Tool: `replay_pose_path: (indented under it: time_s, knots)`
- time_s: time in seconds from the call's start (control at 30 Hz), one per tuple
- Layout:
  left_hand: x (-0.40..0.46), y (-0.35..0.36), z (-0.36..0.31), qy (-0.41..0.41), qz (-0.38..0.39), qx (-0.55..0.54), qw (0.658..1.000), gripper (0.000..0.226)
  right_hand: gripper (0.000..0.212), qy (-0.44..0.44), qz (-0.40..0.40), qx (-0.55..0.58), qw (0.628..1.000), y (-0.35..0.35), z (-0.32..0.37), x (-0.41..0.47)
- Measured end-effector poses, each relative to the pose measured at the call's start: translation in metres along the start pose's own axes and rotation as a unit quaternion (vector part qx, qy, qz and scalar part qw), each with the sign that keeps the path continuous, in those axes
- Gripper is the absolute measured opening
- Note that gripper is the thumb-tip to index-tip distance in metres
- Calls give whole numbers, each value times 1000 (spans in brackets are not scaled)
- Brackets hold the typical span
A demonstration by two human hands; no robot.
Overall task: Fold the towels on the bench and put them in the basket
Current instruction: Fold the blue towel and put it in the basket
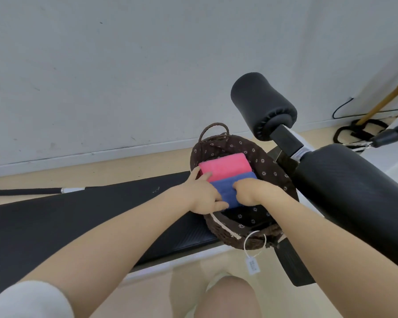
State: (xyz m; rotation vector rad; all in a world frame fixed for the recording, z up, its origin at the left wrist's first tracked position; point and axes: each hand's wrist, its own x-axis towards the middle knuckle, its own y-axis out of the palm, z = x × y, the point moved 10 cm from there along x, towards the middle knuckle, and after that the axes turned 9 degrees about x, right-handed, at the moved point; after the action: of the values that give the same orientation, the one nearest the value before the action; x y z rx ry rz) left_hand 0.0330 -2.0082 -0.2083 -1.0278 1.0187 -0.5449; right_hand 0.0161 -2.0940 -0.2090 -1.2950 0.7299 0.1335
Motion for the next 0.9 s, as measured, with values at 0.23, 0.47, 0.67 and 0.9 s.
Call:
replay_pose_path:
  time_s: [0.23,0.47,0.67,0.9]
  knots:
    - [-100,0,43,-31,-188,-42,981,37,33,-83,-277,135,948,-53,58,-71]
    - [-158,89,94,-95,-70,-176,977,32,32,-196,-178,162,951,28,174,-80]
    - [-211,154,170,-147,-114,-300,936,21,22,-191,-94,162,963,90,268,-38]
    - [-412,196,300,-323,-170,-347,864,26,26,-281,55,37,958,94,467,-102]
